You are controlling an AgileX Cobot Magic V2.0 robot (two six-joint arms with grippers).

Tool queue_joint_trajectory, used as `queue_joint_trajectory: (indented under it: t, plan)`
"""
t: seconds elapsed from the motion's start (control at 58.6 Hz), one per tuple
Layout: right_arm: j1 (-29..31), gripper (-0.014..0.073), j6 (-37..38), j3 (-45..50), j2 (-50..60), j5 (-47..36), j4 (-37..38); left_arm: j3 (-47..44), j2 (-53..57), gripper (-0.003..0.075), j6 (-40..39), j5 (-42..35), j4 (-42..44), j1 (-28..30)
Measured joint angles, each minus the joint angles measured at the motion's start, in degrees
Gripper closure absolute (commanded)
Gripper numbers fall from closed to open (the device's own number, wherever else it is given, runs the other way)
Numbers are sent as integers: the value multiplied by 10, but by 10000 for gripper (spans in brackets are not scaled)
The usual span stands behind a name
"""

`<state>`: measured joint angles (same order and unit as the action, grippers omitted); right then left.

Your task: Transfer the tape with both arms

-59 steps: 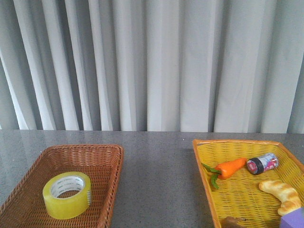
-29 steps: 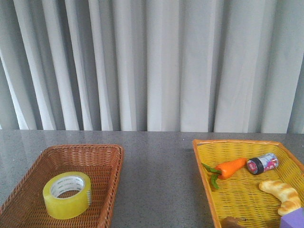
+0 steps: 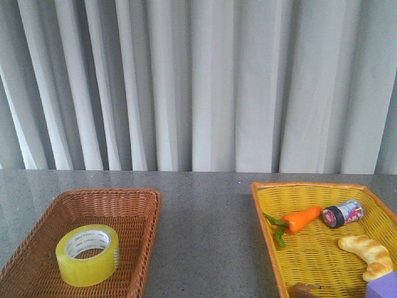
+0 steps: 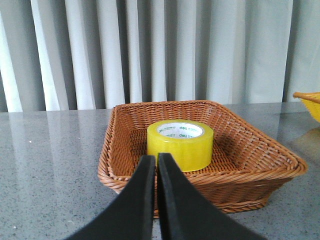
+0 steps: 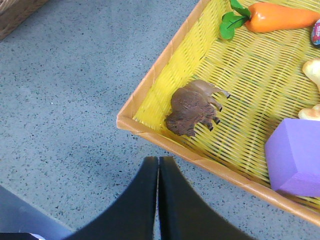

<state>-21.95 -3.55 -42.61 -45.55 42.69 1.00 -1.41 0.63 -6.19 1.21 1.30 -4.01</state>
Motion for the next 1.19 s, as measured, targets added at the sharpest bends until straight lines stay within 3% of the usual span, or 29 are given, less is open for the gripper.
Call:
queue_joint_trajectory:
  t: [0.273,1.041,1.195]
  plan:
    - [0,601,0,0,0,4,0,0,0,727,70,-5,-52,0]
    - [0,601,0,2,5,4,1,0,0,727,73,-5,-55,2]
    - [35,601,-1,49,67,-35,20,0,0,727,73,-5,-55,2]
